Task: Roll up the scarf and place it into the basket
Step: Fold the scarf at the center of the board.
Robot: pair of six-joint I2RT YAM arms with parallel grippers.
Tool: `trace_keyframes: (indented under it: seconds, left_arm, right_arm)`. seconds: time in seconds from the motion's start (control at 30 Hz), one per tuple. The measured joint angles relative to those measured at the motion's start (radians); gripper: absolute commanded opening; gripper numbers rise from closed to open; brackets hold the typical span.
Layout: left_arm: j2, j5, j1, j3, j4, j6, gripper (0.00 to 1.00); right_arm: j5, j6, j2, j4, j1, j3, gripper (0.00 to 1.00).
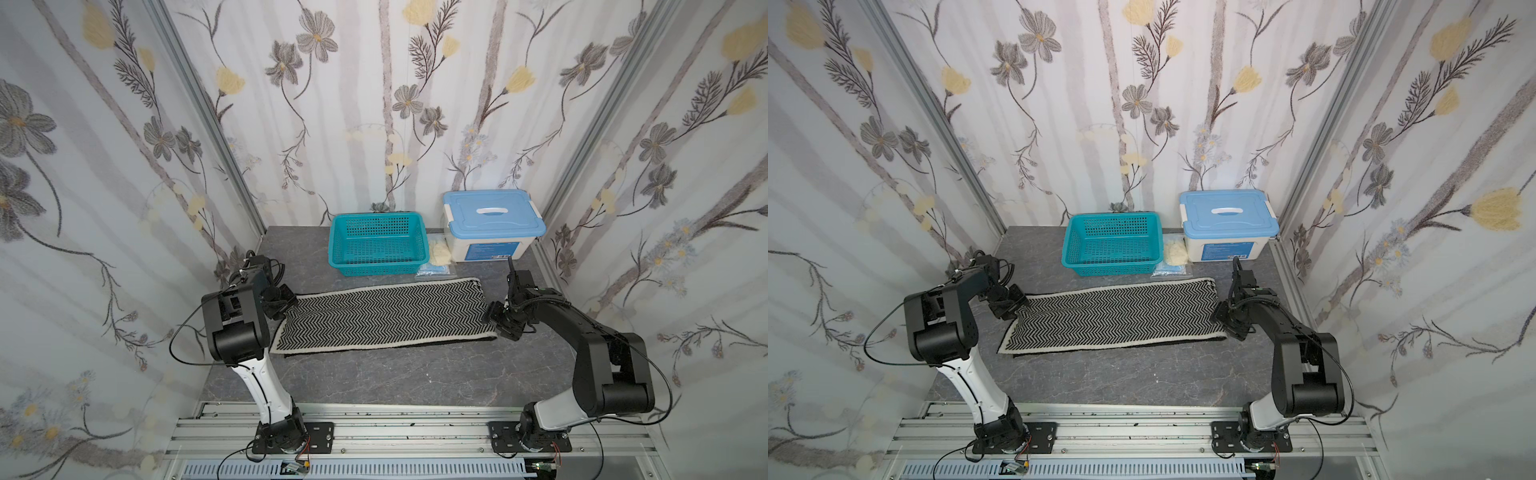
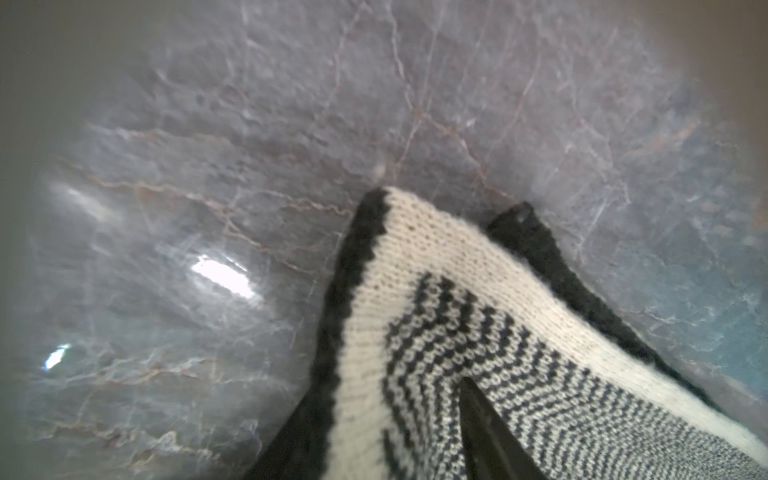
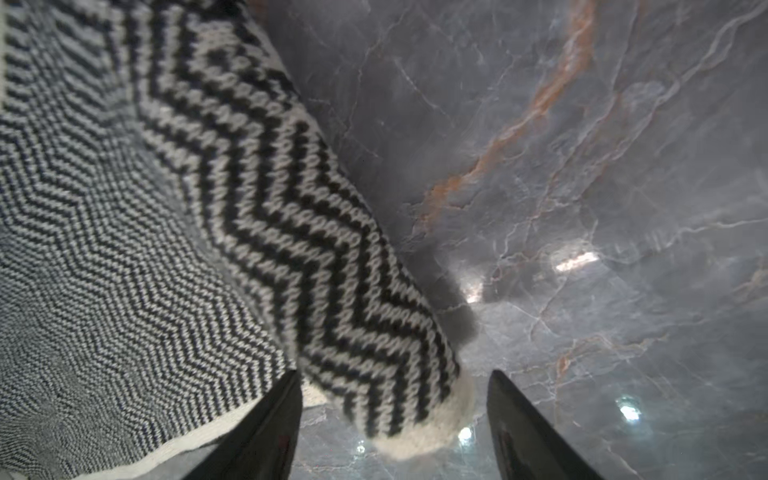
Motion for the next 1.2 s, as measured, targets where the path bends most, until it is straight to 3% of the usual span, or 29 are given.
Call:
trace_keyframes:
  seconds: [0.1,0.23,0.27,0.37,0.43,0.6,0.73,1.03,1.2]
  left_arm:
    - [0.000,0.007,0.000,0.004,0.002,0.000,0.36]
    - [0.000,0.006,-0.001,0.026,-0.006,0.003,0.38]
    - [0.000,0.006,-0.002,0.031,-0.010,0.005,0.43]
    - [0.000,0.000,-0.004,0.062,-0.037,0.017,0.78]
    - [-0.004,-0.022,-0.005,0.085,-0.059,0.024,0.88]
    - [-0.040,-0.063,-0.021,0.153,-0.130,0.037,0.80]
    - [-0.047,-0.056,-0.085,0.197,-0.139,0.046,0.75]
    - [0.066,-0.122,-0.089,0.269,-0.151,0.035,0.69]
    - [0.077,-0.154,-0.076,0.287,-0.156,0.076,0.56]
  right_arm:
    - [0.019,-0.003,0.032,0.004,-0.001,0.000,0.34]
    - [0.024,-0.012,0.037,0.011,-0.002,-0.002,0.05]
    - [0.024,-0.010,0.035,0.013,-0.003,-0.003,0.02]
    - [0.025,-0.010,0.005,0.014,-0.008,-0.014,0.00]
    - [0.025,-0.004,-0.017,0.014,-0.017,-0.023,0.00]
    - [0.024,0.017,-0.052,0.013,-0.049,-0.046,0.00]
    - [0.024,0.029,-0.083,0.013,-0.057,-0.063,0.00]
    - [0.025,0.034,-0.107,-0.004,-0.062,-0.081,0.00]
    - [0.025,0.032,-0.113,-0.010,-0.063,-0.088,0.00]
